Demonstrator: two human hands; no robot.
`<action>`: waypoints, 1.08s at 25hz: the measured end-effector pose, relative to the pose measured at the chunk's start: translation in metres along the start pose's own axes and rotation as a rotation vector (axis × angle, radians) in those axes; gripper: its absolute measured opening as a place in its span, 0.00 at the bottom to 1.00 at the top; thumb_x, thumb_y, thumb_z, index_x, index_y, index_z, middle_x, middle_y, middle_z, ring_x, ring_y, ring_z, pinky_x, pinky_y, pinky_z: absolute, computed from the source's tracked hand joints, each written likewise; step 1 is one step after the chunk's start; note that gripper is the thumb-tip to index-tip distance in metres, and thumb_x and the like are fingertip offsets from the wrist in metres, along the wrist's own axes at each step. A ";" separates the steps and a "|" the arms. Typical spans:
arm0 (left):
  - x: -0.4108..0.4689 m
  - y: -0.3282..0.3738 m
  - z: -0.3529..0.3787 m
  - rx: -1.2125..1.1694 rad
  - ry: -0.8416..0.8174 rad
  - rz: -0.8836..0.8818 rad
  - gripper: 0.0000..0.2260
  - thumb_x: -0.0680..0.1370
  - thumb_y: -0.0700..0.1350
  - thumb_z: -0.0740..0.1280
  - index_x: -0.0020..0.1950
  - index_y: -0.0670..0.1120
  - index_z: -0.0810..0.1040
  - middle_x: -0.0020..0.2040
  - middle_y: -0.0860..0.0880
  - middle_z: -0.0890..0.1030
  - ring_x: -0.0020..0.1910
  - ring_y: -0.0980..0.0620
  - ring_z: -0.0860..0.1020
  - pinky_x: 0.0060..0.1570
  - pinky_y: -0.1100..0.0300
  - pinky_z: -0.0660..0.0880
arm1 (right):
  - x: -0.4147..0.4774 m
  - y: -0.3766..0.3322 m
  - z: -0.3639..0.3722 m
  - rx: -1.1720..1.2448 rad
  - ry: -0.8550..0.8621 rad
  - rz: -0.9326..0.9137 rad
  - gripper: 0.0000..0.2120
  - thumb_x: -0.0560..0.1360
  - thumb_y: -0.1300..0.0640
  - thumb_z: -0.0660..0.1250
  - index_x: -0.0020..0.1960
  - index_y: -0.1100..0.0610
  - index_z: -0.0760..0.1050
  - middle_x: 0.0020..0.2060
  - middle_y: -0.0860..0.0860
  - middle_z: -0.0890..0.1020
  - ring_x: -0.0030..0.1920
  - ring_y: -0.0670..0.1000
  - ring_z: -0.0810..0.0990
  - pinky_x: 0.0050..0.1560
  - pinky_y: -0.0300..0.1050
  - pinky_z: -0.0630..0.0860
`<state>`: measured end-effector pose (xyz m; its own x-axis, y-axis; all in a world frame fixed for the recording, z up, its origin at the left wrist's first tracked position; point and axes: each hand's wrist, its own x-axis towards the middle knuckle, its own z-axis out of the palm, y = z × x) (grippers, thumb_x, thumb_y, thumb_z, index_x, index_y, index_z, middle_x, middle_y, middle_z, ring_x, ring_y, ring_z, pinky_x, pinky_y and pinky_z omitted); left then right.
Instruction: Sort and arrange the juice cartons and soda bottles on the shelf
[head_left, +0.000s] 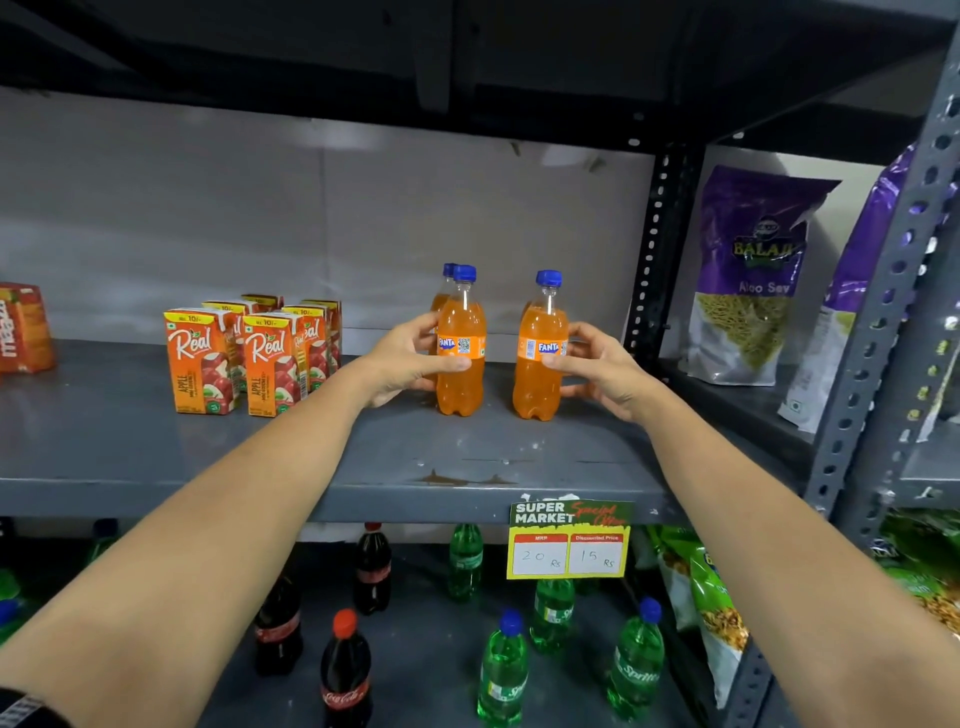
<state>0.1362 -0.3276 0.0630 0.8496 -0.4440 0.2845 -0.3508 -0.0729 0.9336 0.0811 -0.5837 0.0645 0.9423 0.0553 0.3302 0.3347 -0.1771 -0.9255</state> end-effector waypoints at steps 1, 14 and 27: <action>0.000 0.000 -0.001 -0.004 -0.012 -0.003 0.31 0.70 0.39 0.73 0.70 0.51 0.66 0.64 0.47 0.76 0.63 0.46 0.75 0.59 0.40 0.74 | 0.000 0.000 0.000 0.001 -0.002 0.002 0.17 0.70 0.60 0.72 0.56 0.51 0.72 0.51 0.51 0.81 0.58 0.55 0.80 0.56 0.58 0.79; -0.003 0.001 -0.004 -0.068 -0.128 -0.026 0.25 0.74 0.37 0.68 0.68 0.53 0.66 0.59 0.51 0.77 0.59 0.50 0.76 0.53 0.52 0.76 | -0.006 0.000 0.005 -0.052 0.038 -0.056 0.15 0.72 0.59 0.71 0.56 0.51 0.72 0.54 0.52 0.79 0.59 0.54 0.79 0.53 0.53 0.80; -0.019 -0.001 0.001 -0.032 0.111 0.023 0.34 0.72 0.43 0.72 0.73 0.47 0.60 0.70 0.46 0.70 0.69 0.47 0.69 0.67 0.48 0.69 | -0.012 -0.001 0.012 -0.045 0.154 -0.030 0.16 0.73 0.53 0.69 0.59 0.53 0.71 0.54 0.51 0.79 0.61 0.55 0.77 0.55 0.54 0.79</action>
